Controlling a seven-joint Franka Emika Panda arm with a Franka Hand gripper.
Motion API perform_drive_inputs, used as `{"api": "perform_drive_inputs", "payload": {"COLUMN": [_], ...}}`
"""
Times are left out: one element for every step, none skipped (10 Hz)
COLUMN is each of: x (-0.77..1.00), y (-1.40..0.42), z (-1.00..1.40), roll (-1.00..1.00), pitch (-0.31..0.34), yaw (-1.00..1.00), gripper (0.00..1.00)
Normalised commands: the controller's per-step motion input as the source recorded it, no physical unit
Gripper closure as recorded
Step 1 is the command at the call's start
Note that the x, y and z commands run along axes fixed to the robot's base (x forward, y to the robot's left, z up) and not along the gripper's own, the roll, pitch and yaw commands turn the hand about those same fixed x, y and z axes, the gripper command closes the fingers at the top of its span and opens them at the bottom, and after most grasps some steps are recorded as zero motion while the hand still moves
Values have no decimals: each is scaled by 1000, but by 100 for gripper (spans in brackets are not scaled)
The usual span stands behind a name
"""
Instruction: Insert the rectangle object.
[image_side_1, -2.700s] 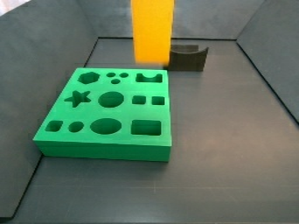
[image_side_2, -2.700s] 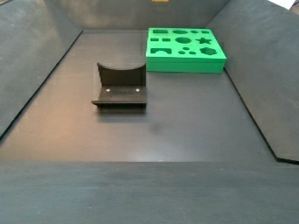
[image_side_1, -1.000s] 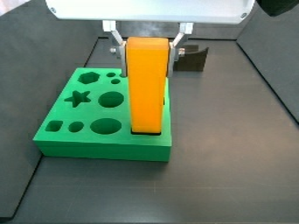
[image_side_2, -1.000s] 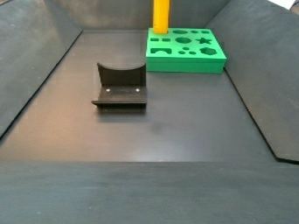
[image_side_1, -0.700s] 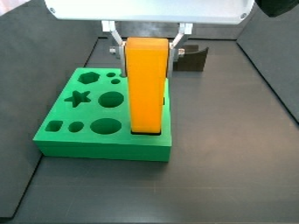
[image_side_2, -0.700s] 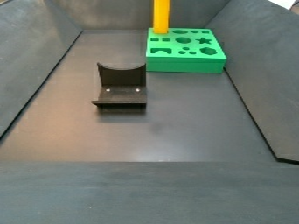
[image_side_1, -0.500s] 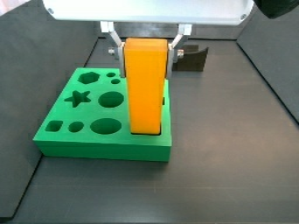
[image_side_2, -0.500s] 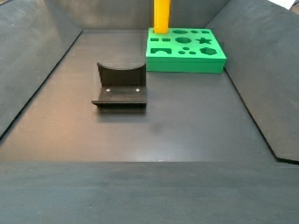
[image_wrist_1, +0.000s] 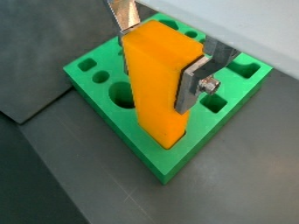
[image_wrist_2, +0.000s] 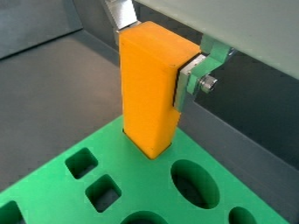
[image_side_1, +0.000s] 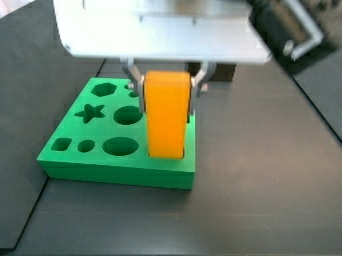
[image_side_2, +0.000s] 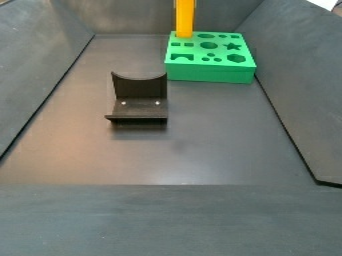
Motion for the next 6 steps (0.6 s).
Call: {"api": "perform_drive_inputs", "payload": {"x": [171, 131, 157, 217, 160, 0], "y": [-34, 0, 0, 0, 0, 9], "z": [-280, -174, -3, 0, -131, -17], "roll": [383, 500, 500, 500, 319, -41], "pitch": [0, 0, 0, 4, 13, 0], "yaw": [0, 31, 166, 163, 0, 0], "gripper": [100, 100, 100, 100, 100, 100]}}
